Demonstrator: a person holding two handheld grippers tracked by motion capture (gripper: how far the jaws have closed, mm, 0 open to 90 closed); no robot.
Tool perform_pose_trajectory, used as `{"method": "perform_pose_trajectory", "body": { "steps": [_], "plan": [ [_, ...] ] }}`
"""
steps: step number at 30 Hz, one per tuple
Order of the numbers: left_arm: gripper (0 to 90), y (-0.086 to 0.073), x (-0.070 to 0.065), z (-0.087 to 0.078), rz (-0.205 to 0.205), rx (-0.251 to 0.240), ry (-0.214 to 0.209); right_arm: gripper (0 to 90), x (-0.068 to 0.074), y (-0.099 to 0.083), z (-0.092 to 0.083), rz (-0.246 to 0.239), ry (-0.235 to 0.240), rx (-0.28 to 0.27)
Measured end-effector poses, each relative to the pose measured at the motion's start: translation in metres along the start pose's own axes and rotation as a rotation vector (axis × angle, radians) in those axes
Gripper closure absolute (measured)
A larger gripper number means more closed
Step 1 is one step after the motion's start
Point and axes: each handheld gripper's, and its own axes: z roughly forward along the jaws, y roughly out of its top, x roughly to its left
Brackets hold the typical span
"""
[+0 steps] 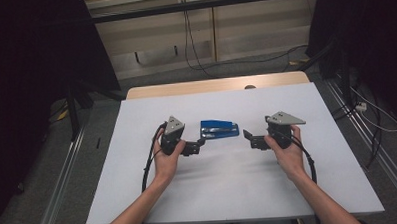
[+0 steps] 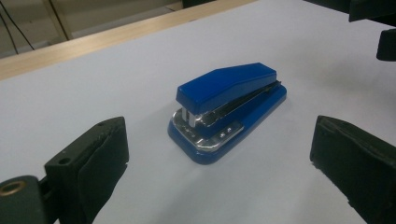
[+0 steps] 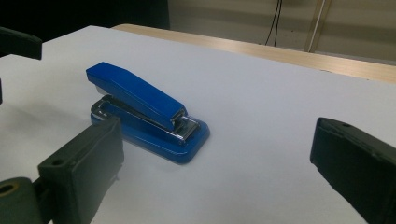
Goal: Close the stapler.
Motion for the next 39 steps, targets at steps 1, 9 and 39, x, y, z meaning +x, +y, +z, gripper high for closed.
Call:
{"method": "perform_pose_trajectory", "body": {
  "steps": [1,9,39],
  "plan": [
    [4.4,-0.001,0.0,-0.003,-0.003,-0.006,0.002,3.1,0.001,-0.001,0.0,0.0,0.001,-0.001],
    [4.4,-0.016,0.004,-0.026,-0.027,-0.01,0.046,3.3,0.005,-0.006,-0.005,-0.019,-0.025,0.002],
    [4.2,-0.054,0.012,-0.099,-0.106,-0.062,0.107,3.3,0.003,-0.021,-0.059,0.015,-0.058,-0.048]
  ]
}}
